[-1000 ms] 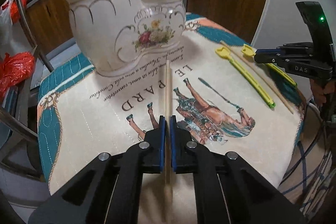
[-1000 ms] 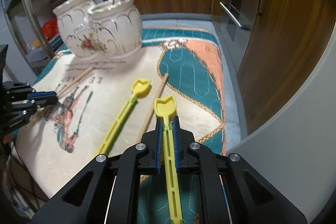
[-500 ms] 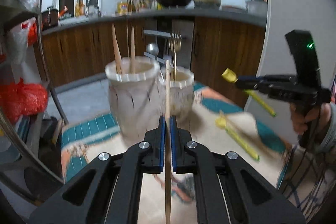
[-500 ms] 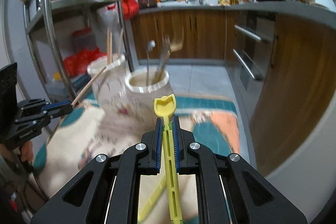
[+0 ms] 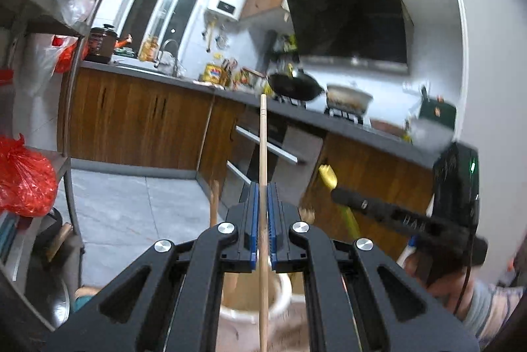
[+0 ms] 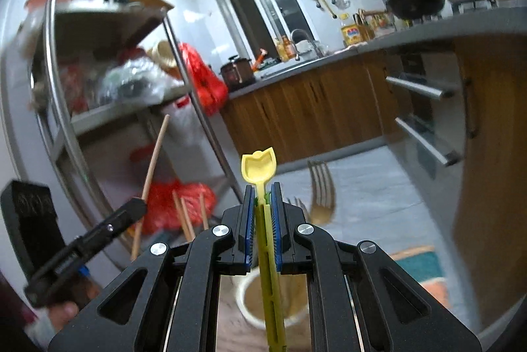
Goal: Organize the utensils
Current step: 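Carry the chopstick to the tall cup while the right tool carries the yellow spoon to the short cup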
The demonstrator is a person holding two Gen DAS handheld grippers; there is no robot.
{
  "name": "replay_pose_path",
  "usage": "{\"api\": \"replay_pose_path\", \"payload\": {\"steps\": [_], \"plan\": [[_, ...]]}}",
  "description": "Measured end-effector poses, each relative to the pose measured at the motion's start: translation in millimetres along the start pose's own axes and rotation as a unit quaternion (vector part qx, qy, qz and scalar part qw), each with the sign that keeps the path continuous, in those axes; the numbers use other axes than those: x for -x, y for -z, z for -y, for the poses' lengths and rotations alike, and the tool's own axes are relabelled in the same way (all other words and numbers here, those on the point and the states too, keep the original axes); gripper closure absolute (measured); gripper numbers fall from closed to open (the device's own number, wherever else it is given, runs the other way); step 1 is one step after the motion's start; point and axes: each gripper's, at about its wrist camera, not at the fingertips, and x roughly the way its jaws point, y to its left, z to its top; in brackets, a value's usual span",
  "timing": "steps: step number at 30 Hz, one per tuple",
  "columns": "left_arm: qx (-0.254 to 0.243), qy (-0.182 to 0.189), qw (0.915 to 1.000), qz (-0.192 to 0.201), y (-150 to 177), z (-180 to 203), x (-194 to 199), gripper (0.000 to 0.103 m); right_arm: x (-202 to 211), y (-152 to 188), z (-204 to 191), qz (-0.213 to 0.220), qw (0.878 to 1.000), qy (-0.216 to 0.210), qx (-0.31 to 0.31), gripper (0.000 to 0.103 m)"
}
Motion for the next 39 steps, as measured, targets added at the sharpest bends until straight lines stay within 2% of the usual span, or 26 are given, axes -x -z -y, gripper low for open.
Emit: {"api": "replay_pose_path", "payload": {"steps": [3,7,13,16,23,32,35,39], "plan": [[0.015,-0.004,0.9997,0.018,-1,-5,-8,0.098,-12,2,1,0.018,1.0,-0.011,-0.018,0.092],[0.023,-0.028,0.9986,0.037,5,-6,-17,0.098,-33,9,0,0.029,0.999,-0.004,-0.015,0.092],[-0.032,-0.062,0.9961,0.054,17,9,-28,0.098,-45,27,-4,0.043,0.999,0.012,0.016,0.092],[-0.055,-0.064,0.9951,0.051,24,15,-31,0.098,-43,36,-9,0.057,0.998,0.014,0.039,0.092],[-0.052,-0.056,0.997,0.015,39,6,-31,0.098,-45,41,-14,0.033,0.997,0.019,0.07,0.092],[-0.097,-0.06,0.9932,-0.026,46,17,-17,0.098,-34,48,-9,-0.014,0.996,0.029,0.087,0.092],[-0.106,-0.073,0.9892,-0.068,47,20,-19,0.098,-30,53,-10,-0.034,0.994,0.04,0.099,0.092],[-0.097,-0.087,0.9861,-0.103,50,18,-20,0.098,-25,59,-10,-0.057,0.992,0.053,0.102,0.092]]}}
